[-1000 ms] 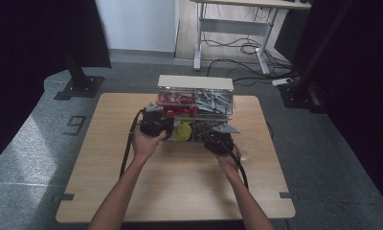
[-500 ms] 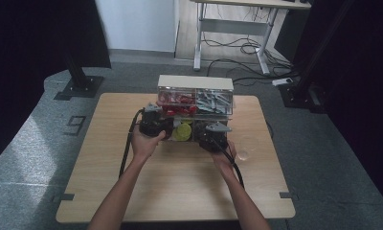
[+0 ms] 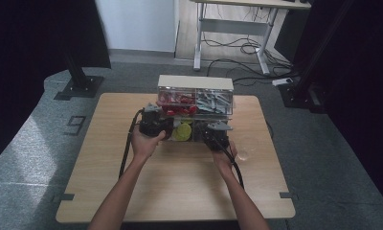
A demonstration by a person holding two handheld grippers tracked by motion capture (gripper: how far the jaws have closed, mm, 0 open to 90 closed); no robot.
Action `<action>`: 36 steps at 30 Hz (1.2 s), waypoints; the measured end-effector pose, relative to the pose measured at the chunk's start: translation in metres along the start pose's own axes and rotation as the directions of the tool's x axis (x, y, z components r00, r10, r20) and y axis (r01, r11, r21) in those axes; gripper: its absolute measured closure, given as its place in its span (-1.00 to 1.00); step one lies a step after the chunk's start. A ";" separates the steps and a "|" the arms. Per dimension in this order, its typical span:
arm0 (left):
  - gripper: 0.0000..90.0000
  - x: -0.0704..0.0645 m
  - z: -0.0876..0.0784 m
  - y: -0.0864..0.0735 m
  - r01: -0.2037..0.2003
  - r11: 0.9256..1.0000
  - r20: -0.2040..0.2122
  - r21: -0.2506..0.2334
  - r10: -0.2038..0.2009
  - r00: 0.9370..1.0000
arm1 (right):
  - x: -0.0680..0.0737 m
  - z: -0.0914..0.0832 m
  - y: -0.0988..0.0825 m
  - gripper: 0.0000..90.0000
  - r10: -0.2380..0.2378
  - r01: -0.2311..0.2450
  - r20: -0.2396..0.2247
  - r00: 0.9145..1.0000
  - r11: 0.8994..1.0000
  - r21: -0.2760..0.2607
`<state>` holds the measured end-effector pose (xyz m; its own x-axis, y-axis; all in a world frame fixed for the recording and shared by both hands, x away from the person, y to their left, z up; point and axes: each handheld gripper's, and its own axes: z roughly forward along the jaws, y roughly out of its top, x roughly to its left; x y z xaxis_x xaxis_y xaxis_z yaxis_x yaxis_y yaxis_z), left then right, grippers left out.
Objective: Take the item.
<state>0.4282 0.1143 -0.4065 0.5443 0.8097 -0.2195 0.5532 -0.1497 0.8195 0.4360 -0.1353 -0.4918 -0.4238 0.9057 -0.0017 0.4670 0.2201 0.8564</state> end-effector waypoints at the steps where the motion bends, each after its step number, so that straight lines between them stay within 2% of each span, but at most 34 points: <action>1: 1.00 0.000 0.000 0.000 0.000 1.000 0.000 0.000 0.000 1.000 | -0.001 -0.001 0.000 0.92 0.001 -0.001 -0.007 1.000 1.000 -0.001; 9: 1.00 0.001 0.000 -0.001 0.001 1.000 0.001 0.001 -0.001 1.000 | -0.004 -0.008 0.002 0.98 0.017 -0.018 -0.029 0.999 1.000 -0.022; 17: 1.00 0.000 0.000 -0.001 0.005 1.000 -0.002 -0.005 -0.005 1.000 | -0.004 -0.021 0.007 0.98 0.008 -0.010 -0.040 0.999 0.998 -0.070; 22: 1.00 0.000 -0.001 0.000 0.005 1.000 0.000 -0.002 -0.005 1.000 | -0.005 -0.032 0.011 0.98 0.003 -0.008 -0.045 0.999 0.994 -0.106; 36: 1.00 0.000 0.000 0.000 0.003 1.000 -0.005 -0.003 -0.003 1.000 | -0.010 -0.055 0.020 0.98 0.017 -0.029 -0.075 0.997 0.987 -0.155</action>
<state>0.4280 0.1145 -0.4062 0.5394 0.8130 -0.2193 0.5531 -0.1457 0.8203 0.4067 -0.1598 -0.4465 -0.4727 0.8797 0.0516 0.3527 0.1352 0.9259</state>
